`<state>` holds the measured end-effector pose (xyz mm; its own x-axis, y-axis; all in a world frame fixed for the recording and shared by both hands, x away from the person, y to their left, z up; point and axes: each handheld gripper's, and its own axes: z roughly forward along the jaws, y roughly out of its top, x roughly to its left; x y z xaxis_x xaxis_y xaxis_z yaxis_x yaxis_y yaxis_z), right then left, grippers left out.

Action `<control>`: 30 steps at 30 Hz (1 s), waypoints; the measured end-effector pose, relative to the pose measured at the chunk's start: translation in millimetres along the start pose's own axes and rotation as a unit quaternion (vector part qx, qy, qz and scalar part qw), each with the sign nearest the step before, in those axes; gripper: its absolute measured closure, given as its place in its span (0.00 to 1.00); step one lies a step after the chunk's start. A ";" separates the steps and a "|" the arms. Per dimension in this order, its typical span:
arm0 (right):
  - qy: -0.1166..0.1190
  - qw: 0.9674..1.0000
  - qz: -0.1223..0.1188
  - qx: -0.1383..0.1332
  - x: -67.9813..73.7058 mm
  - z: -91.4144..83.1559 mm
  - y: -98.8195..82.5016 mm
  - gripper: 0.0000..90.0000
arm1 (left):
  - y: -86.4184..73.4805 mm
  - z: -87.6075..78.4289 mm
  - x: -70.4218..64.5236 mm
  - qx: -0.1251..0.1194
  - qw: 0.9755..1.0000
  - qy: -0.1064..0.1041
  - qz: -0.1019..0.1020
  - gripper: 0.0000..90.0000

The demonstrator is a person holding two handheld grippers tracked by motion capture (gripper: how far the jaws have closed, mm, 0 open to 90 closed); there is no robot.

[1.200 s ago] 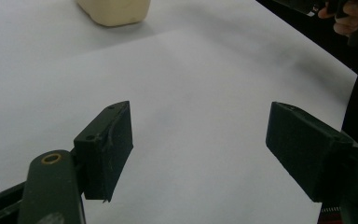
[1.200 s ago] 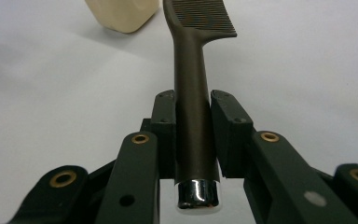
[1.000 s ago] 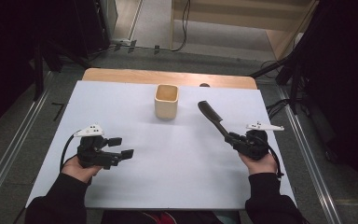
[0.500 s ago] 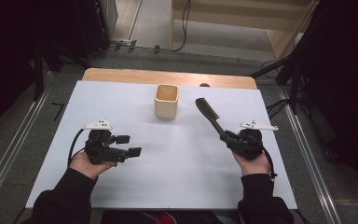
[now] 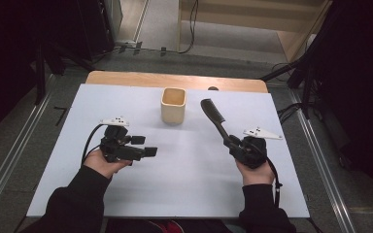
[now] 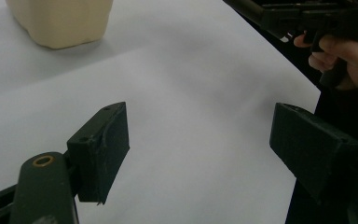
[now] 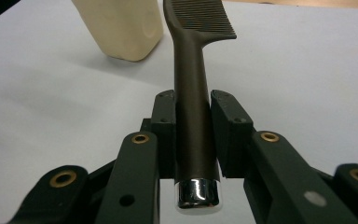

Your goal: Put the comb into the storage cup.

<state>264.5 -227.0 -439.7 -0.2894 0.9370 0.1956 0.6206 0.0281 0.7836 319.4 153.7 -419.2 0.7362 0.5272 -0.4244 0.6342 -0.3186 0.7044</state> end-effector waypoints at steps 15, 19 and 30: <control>-0.017 0.998 0.001 -0.059 15.7 2.1 -19.4 0.78 | 19.0 23.2 -7.4 0.011 1.000 -0.004 0.003 0.24; -0.023 0.997 -0.007 -0.073 21.8 2.7 -21.5 0.78 | 24.3 27.6 -9.2 0.007 1.000 -0.006 0.003 0.24; -0.025 0.995 -0.004 -0.099 32.5 6.3 -29.9 0.78 | 37.5 36.7 -14.6 0.005 1.000 -0.005 0.008 0.24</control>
<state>241.1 -195.2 -460.5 -0.2547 0.9532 0.1629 0.4603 -0.0286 0.8873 341.1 105.1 -407.5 0.7483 0.5148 -0.4184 0.6246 -0.3345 0.7057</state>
